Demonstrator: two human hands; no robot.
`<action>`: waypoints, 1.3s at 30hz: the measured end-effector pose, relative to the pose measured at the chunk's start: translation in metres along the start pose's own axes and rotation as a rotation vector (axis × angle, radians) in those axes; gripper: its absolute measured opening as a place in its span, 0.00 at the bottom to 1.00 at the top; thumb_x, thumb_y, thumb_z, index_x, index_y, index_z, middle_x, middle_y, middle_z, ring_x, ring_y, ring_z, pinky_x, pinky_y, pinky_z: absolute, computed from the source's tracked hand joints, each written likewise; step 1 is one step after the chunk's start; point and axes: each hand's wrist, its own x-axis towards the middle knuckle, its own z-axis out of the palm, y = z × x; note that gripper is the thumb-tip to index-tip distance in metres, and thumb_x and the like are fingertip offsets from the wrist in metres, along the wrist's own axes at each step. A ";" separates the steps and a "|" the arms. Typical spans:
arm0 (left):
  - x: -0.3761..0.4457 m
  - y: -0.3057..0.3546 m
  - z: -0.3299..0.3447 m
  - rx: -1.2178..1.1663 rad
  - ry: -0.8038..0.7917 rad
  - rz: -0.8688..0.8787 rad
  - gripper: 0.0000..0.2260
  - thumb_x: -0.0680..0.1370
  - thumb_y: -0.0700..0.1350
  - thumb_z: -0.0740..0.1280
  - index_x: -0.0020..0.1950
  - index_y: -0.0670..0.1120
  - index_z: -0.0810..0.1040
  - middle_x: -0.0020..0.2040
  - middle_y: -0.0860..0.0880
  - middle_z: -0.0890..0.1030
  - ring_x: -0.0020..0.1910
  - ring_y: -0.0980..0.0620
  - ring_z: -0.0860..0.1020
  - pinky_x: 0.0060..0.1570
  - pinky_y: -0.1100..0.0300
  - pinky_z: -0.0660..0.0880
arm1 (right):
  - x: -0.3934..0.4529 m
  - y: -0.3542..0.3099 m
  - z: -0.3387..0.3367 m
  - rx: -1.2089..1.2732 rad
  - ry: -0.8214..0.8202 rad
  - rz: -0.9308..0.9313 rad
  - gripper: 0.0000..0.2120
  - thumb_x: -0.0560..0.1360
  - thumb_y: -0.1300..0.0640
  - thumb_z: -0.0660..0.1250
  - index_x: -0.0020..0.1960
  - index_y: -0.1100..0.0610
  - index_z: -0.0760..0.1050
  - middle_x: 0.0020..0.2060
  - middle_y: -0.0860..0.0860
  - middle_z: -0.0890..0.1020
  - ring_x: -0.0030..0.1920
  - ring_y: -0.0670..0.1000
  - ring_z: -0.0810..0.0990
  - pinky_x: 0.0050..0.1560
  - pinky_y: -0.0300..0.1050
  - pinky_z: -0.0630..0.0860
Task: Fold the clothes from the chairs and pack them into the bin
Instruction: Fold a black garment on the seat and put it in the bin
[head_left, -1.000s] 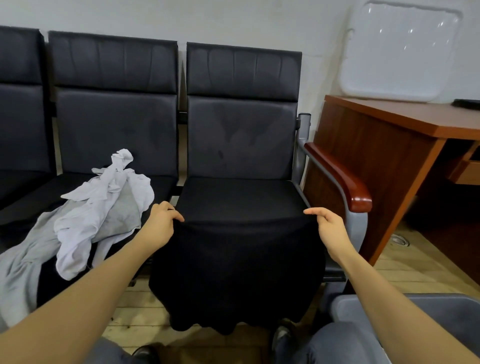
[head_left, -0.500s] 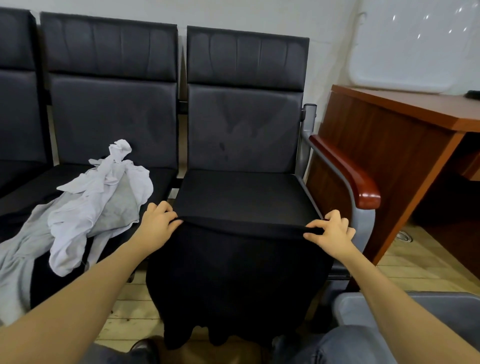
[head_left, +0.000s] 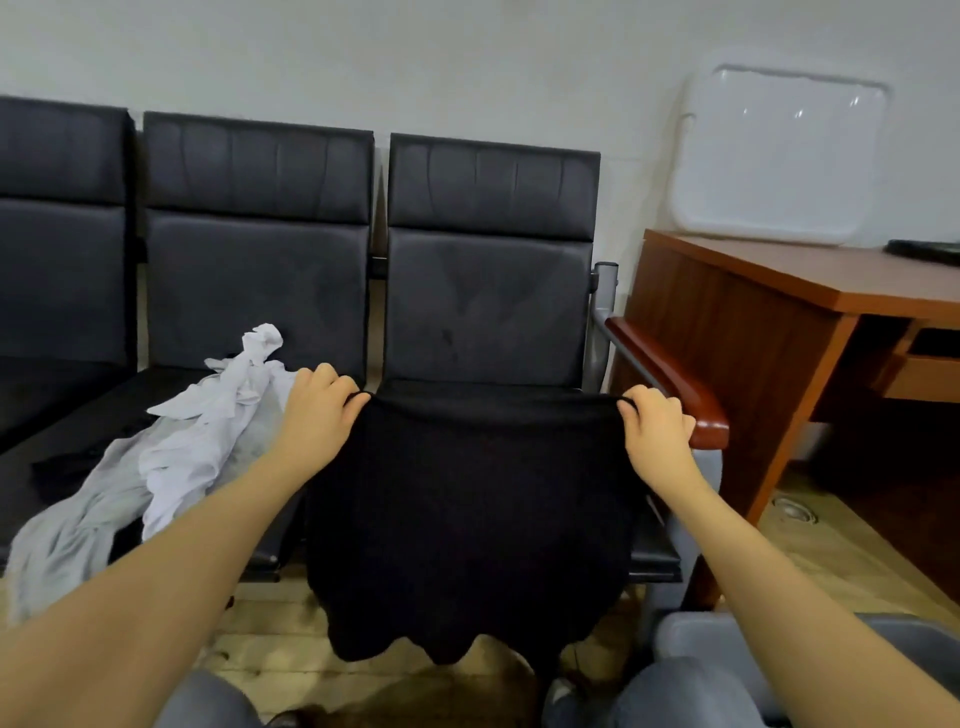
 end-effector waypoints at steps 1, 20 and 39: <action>0.008 0.003 -0.006 0.014 0.026 -0.007 0.07 0.71 0.37 0.74 0.36 0.37 0.79 0.36 0.40 0.73 0.36 0.40 0.71 0.38 0.46 0.69 | 0.005 -0.004 -0.007 -0.019 0.002 0.004 0.11 0.81 0.55 0.57 0.57 0.59 0.75 0.51 0.56 0.76 0.57 0.61 0.71 0.57 0.54 0.62; 0.222 0.021 0.031 -0.021 0.353 -0.114 0.07 0.76 0.40 0.69 0.46 0.35 0.80 0.45 0.38 0.71 0.43 0.38 0.68 0.41 0.51 0.63 | 0.212 -0.054 -0.010 -0.080 0.441 -0.046 0.13 0.80 0.53 0.61 0.54 0.60 0.78 0.50 0.59 0.72 0.51 0.60 0.67 0.50 0.51 0.59; 0.027 0.020 0.069 -0.053 0.214 -0.087 0.12 0.75 0.45 0.62 0.36 0.39 0.76 0.41 0.42 0.71 0.37 0.44 0.67 0.37 0.49 0.69 | 0.041 0.024 0.044 -0.144 0.331 -0.175 0.05 0.70 0.59 0.74 0.43 0.57 0.79 0.43 0.55 0.73 0.41 0.57 0.71 0.48 0.50 0.60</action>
